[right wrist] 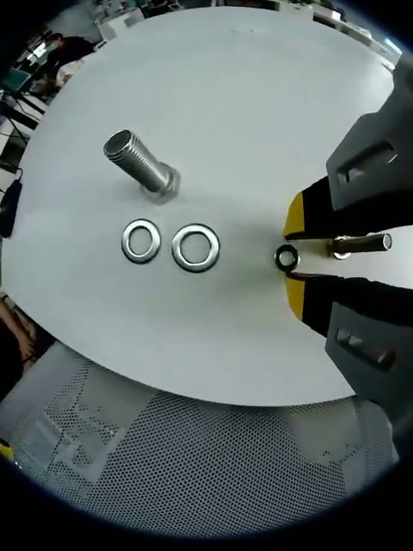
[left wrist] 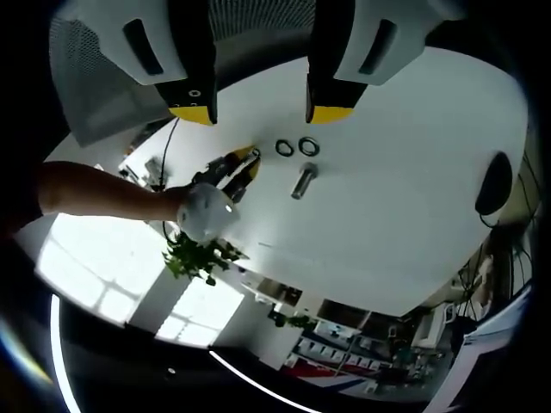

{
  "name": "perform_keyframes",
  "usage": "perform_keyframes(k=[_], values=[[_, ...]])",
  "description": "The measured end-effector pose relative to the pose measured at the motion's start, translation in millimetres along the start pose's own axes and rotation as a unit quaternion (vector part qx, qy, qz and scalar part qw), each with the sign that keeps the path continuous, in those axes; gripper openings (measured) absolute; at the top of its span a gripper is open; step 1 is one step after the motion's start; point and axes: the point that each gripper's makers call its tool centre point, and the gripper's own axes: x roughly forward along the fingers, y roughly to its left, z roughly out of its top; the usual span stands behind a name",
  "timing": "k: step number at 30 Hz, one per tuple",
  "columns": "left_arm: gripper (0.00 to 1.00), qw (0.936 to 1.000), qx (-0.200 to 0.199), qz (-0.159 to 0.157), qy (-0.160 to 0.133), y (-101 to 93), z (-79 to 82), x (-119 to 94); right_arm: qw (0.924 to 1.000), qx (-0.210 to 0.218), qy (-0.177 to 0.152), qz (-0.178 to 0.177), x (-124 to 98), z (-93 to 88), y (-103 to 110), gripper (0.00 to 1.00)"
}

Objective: Place the washer onto the threaded stud by aligning its center hole with the stud, sliding it down to the base, and recovering from edge contact or off-axis alignment until the washer reaches the visible bottom stop.

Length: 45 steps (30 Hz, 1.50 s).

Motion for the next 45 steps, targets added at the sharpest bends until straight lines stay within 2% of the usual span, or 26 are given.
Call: perform_keyframes(k=[16, 25, 35, 45], values=[[0.4, 1.0, 0.0, 0.001, 0.001, 0.5, -0.5, 0, 0.9998, 0.011, -0.013, -0.004, 0, -1.5, 3, 0.13], [0.4, 1.0, 0.0, 0.001, -0.002, 0.3, 0.5, 0, 0.9984, 0.025, -0.051, 0.0, -24, 10.6, 8, 0.13], [0.4, 1.0, 0.0, 0.0, -0.001, -0.1, 0.1, 0, 0.998, 0.019, -0.06, 0.009, -47, 13.8, 20, 0.13], [0.4, 1.0, 0.001, -0.001, -0.004, -0.4, 1.2, -1, 0.9984, 0.014, -0.055, 0.004, -68, 4.1, 19, 0.13]])
